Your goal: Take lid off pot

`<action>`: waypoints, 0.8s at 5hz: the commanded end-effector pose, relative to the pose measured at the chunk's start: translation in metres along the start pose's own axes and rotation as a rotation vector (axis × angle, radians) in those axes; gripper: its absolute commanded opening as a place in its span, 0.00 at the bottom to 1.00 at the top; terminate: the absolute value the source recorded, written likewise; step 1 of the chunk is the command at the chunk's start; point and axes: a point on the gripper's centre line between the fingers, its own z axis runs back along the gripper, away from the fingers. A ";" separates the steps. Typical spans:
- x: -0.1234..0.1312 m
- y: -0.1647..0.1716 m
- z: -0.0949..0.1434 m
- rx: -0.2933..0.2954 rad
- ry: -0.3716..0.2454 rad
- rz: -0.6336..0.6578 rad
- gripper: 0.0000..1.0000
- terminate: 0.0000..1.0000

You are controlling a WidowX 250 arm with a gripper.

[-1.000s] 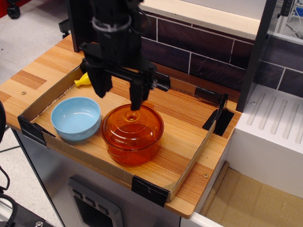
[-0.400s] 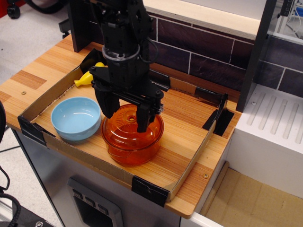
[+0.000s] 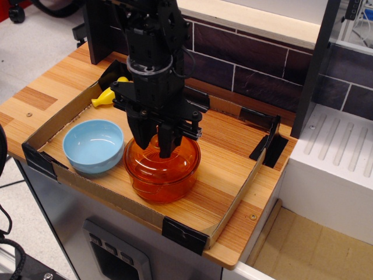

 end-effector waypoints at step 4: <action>0.041 -0.002 0.074 -0.138 -0.048 0.085 0.00 0.00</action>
